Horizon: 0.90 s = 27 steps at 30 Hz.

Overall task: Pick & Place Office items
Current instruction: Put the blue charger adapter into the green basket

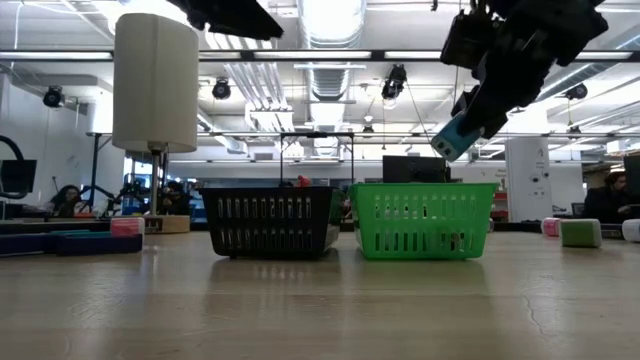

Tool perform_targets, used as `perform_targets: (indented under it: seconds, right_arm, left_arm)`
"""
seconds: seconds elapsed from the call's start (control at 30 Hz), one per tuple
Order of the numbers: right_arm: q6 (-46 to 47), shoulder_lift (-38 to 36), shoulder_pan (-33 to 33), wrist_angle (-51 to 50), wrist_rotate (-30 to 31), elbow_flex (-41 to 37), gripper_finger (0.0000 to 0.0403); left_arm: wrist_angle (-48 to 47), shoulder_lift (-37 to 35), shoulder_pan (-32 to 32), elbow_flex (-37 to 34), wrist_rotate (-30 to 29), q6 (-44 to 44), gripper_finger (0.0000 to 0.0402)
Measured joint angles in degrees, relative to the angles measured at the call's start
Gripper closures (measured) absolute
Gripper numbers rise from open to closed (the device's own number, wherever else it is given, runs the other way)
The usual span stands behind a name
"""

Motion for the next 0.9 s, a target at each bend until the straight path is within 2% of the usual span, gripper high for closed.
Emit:
perform_targets:
  seconds: [0.1, 0.27, 0.4, 0.67, 0.77, 0.9]
  right_arm:
    - [0.2, 0.0, -0.1, 1.2, -2.7, -0.1, 0.0252]
    - [2.3, 0.0, -0.1, 1.6, -3.1, 0.2, 0.0252]
    - [3.0, 0.0, 0.0, 1.6, -3.1, 0.3, 0.0252]
    - [5.6, 0.1, 0.0, 1.4, -3.1, 0.3, 0.0252]
    - [5.6, 2.4, 0.0, 1.4, -4.2, 0.7, 0.0252]
    - [4.2, 9.5, -0.2, 1.0, -5.6, 3.6, 0.0252]
  left_arm:
    - [2.9, -3.2, -0.2, -3.1, 3.8, 0.3, 0.0117]
    - [13.4, -8.3, -0.2, -9.4, 9.5, 2.4, 0.0117]
    - [19.1, -12.1, -0.2, -14.2, 11.2, 2.9, 0.0117]
    - [25.5, -17.2, -0.2, -18.9, 16.0, 2.7, 0.0117]
    - [25.5, -17.5, -0.2, -19.3, 16.6, 2.5, 0.0117]
    - [25.6, -17.7, -0.2, -19.4, 16.6, 2.3, 0.0117]
